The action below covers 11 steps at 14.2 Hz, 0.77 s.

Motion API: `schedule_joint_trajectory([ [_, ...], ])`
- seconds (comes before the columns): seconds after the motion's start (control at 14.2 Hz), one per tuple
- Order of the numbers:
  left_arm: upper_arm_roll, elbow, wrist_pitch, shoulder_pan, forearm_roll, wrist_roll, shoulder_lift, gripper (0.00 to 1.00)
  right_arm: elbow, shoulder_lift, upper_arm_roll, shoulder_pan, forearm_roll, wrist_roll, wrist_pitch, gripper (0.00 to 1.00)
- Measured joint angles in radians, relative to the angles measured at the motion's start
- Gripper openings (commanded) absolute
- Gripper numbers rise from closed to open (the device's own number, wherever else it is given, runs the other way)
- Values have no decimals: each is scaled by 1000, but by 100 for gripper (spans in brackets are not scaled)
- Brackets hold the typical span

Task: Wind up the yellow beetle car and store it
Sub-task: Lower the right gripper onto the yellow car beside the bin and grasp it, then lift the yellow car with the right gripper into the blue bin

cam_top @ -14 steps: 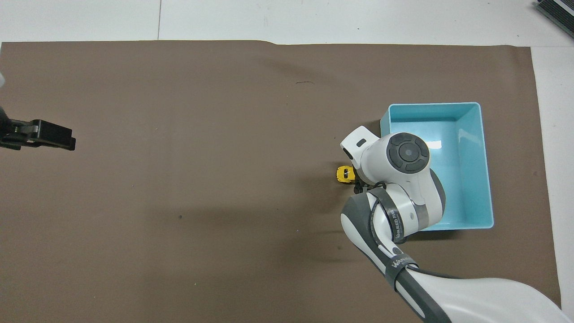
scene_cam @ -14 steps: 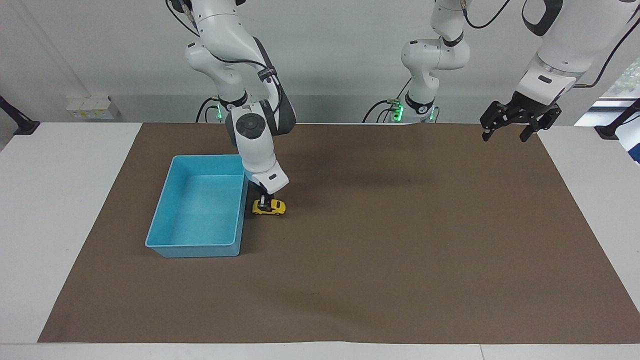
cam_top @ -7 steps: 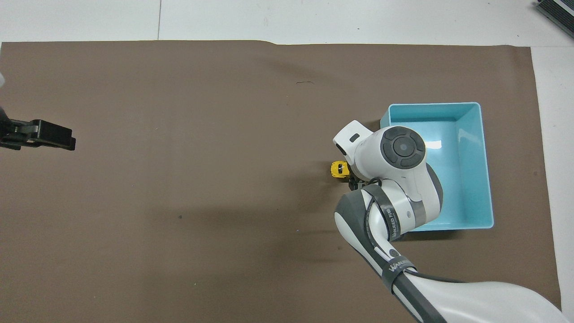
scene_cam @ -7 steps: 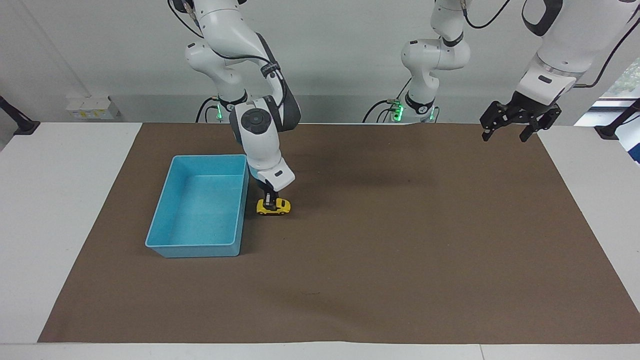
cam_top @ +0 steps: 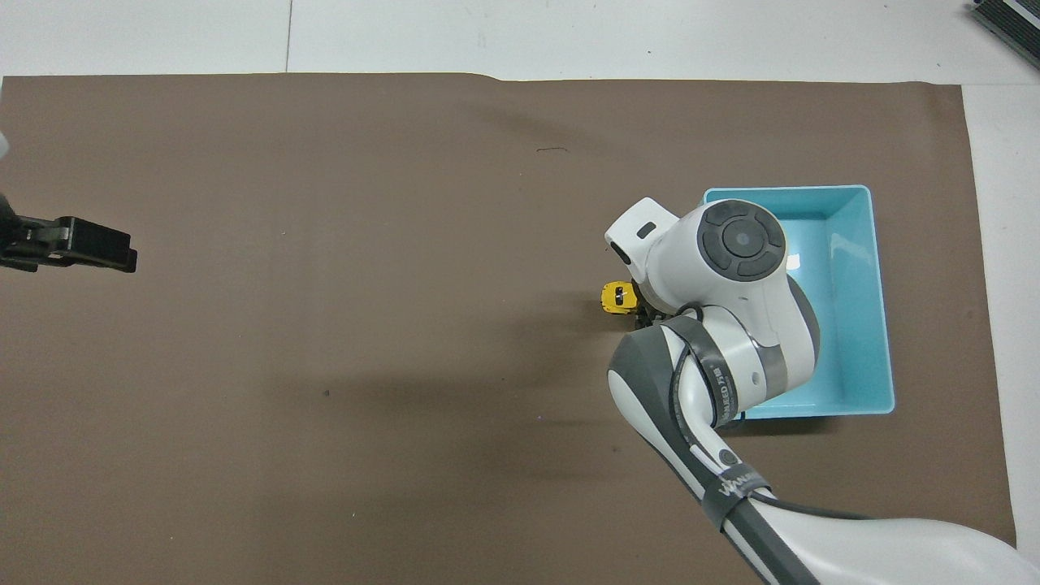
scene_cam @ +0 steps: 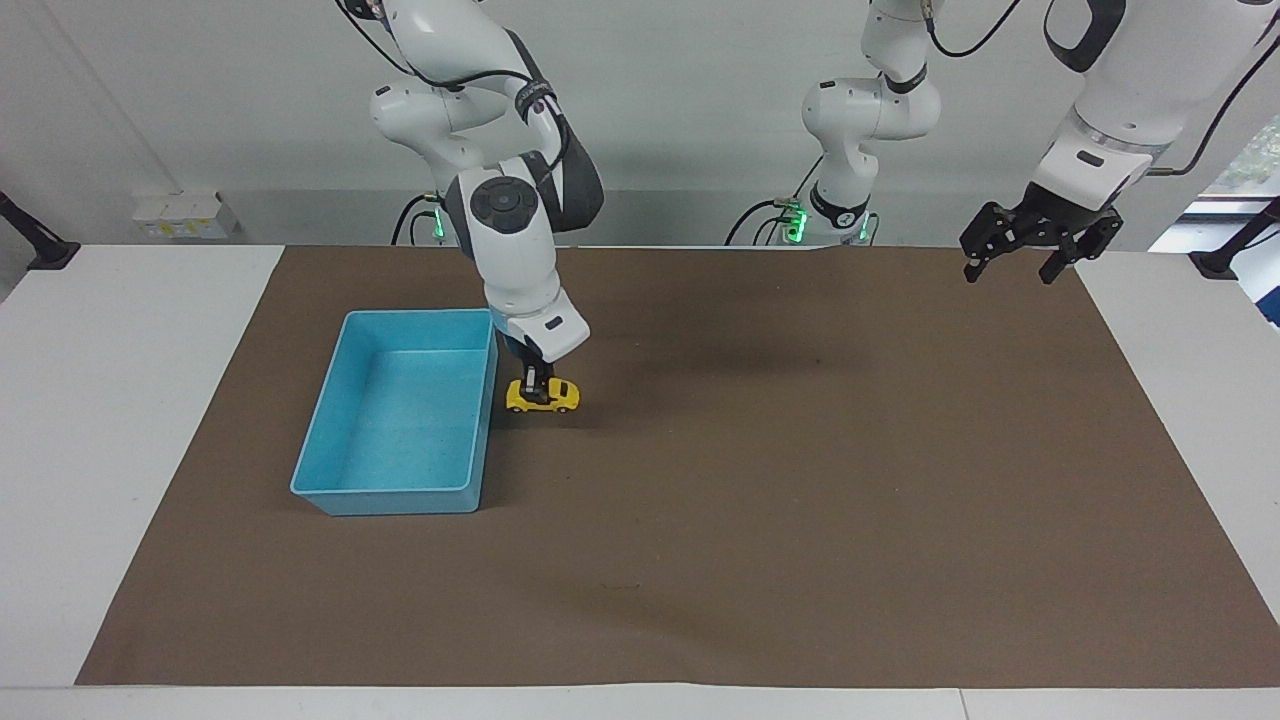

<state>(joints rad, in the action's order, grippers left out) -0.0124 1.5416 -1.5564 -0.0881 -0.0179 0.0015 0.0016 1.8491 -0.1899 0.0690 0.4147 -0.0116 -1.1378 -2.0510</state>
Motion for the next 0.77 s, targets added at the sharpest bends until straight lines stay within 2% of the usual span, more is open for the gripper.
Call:
schedule_joint_trajectory([
  [0.14, 0, 0, 0, 0, 0, 0, 0, 100, -3, 27, 8, -45, 1, -22, 36, 11],
  [0.49, 0, 0, 0, 0, 0, 0, 0, 100, 0, 48, 13, -182, 1, -211, 88, 11],
  [0.77, 0, 0, 0, 0, 0, 0, 0, 100, 58, 68, 16, -259, 1, -311, 82, 11],
])
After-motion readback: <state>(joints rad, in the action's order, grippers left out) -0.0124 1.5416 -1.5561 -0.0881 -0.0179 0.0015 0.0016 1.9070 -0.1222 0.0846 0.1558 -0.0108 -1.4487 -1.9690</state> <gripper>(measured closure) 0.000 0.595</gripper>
